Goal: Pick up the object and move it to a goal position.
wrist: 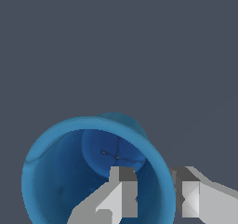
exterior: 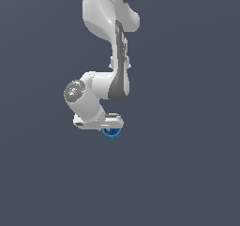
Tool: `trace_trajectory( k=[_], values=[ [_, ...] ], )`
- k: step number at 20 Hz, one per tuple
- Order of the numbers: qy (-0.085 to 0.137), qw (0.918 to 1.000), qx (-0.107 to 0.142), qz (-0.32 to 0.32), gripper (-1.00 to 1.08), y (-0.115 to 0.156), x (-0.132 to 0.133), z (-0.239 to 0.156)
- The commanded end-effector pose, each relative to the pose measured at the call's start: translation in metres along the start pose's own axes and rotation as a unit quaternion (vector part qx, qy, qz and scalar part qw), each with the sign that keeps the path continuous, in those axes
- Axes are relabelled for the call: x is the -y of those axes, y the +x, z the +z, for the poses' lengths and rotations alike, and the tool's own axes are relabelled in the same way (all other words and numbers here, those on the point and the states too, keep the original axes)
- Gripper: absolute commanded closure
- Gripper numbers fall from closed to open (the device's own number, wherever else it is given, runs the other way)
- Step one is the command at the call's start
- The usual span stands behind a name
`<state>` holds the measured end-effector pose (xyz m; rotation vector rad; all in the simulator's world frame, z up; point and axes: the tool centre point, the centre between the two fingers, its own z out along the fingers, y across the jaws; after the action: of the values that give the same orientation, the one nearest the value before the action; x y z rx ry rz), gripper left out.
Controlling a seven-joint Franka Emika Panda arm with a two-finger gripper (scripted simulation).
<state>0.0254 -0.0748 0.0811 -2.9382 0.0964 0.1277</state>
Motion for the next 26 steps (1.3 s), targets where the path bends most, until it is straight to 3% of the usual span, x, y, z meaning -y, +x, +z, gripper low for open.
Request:
trace_trajectory(
  k=[1, 26],
  values=[
    [0.000, 1.0000, -0.002, 0.000, 1.08, 0.006, -0.006, -0.012],
    [-0.001, 1.0000, -0.001, 0.000, 1.08, 0.071, -0.076, -0.129]
  ],
)
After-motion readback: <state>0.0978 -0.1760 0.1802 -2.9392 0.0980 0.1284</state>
